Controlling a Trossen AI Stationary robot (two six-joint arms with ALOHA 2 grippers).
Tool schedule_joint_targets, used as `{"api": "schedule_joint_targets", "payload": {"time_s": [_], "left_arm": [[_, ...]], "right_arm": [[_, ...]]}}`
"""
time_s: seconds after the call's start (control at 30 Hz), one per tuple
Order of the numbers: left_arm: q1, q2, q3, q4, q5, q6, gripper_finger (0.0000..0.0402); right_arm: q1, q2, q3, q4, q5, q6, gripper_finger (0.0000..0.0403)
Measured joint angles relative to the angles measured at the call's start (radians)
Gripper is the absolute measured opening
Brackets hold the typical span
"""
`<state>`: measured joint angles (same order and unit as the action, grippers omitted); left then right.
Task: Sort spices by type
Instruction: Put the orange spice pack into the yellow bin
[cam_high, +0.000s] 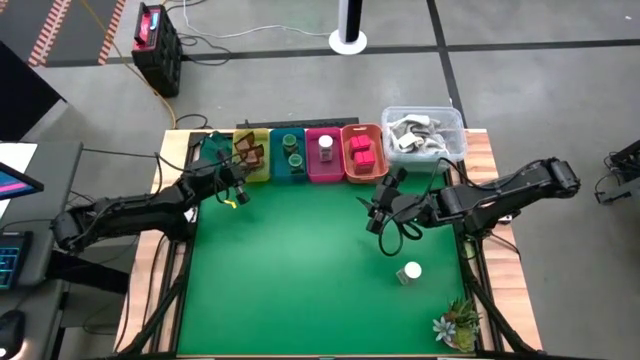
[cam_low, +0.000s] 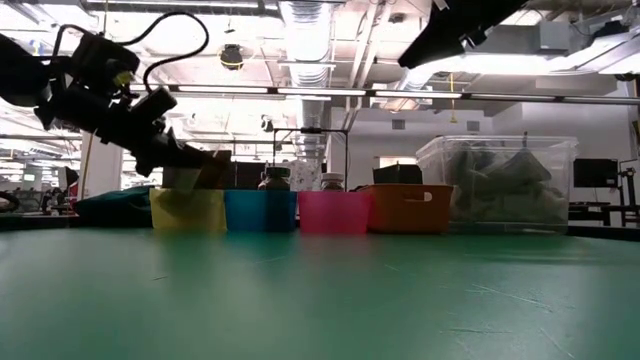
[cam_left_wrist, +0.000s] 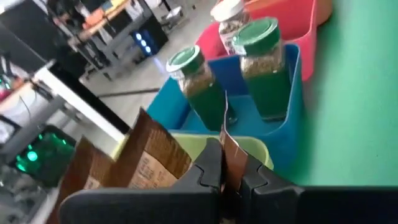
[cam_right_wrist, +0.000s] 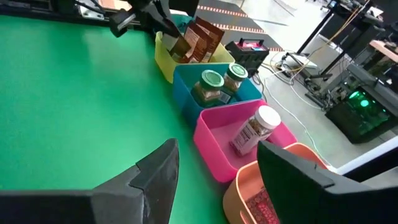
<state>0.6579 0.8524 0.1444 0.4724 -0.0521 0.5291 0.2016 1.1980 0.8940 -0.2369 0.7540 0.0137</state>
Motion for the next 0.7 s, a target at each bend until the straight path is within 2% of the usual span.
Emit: {"api": "schedule_joint_targets", "payload": {"time_s": [0.23,0.53,0.7], "left_arm": [[0.003,0.000,0.000,-0.004,-0.003,-0.043,0.0007],[0.003,0.000,0.000,-0.018,-0.099,-0.182,0.0012],[0.003,0.000,0.000,-0.019,-0.100,-0.233,0.0049]], "right_arm": [[-0.001,0.000,0.000,0.009,0.000,-0.020,0.0248],[-0.001,0.000,0.000,0.009,0.000,-0.018,0.0248],[0.001,0.000,0.000,0.009,0.001,-0.014,0.0248]]}}
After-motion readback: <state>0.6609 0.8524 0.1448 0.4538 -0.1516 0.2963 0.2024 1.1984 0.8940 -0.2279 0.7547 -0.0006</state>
